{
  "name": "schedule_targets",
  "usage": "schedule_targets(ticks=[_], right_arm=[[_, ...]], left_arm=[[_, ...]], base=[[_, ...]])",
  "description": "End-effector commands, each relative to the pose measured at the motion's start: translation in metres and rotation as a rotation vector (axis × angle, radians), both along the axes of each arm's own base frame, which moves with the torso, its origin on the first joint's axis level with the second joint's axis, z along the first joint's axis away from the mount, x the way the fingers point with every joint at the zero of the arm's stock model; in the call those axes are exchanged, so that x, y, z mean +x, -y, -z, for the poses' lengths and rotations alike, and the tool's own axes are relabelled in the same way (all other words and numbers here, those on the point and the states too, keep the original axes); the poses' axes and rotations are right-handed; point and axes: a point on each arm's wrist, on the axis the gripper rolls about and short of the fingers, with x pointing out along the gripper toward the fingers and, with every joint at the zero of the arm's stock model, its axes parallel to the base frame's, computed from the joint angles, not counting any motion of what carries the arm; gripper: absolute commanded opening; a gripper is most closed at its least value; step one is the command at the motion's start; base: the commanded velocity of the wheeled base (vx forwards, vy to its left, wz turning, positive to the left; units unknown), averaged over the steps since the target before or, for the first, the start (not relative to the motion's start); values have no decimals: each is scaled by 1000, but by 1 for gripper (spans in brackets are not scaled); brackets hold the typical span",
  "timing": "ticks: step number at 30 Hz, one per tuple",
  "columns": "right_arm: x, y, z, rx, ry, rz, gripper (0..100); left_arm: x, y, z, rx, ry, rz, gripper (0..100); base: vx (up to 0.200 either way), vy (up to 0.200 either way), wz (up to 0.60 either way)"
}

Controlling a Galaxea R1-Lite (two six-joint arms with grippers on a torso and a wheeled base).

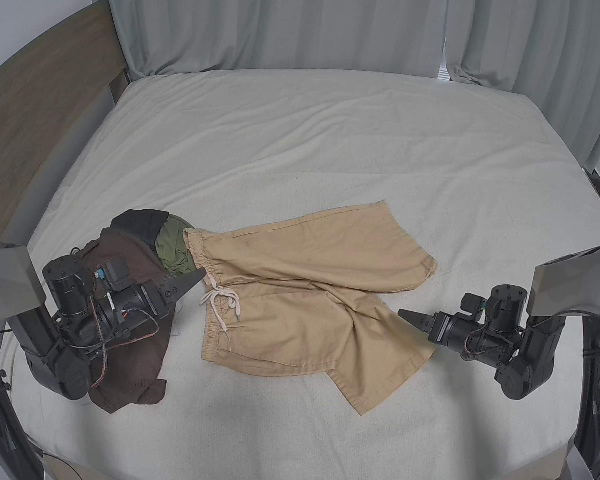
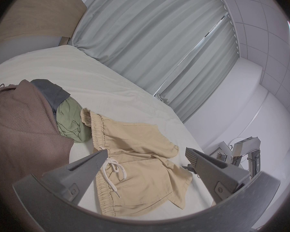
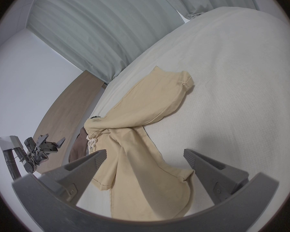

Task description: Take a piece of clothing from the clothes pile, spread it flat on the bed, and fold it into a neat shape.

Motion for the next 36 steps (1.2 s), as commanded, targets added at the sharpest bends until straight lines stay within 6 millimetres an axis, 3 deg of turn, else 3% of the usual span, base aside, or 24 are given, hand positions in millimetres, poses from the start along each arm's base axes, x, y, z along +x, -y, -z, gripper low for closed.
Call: schedule_targets(ticks=[1,13,22,28,29,36], right_arm=[[-1,1,0,0,-3,2,100],[-23,6,9,-30,-96,1,100],[-22,2,-5,61,-103,25,100],[-21,3,-4,57,-105,55,100],[-21,3,-4,56,-105,57,0],[-23,4,0,46,-126,63,0]], left_arm=[[0,0,0,1,1,0,100],[0,0,-1,0,6,0,100],[0,0,0,1,1,-1,100],[0,0,0,1,1,0,100],[0,0,0,1,0,0,100],[0,0,0,1,1,0,100]], base=[[0,0,0],[0,0,0],[0,0,0],[0,0,0],[0,0,0],[0,0,0]])
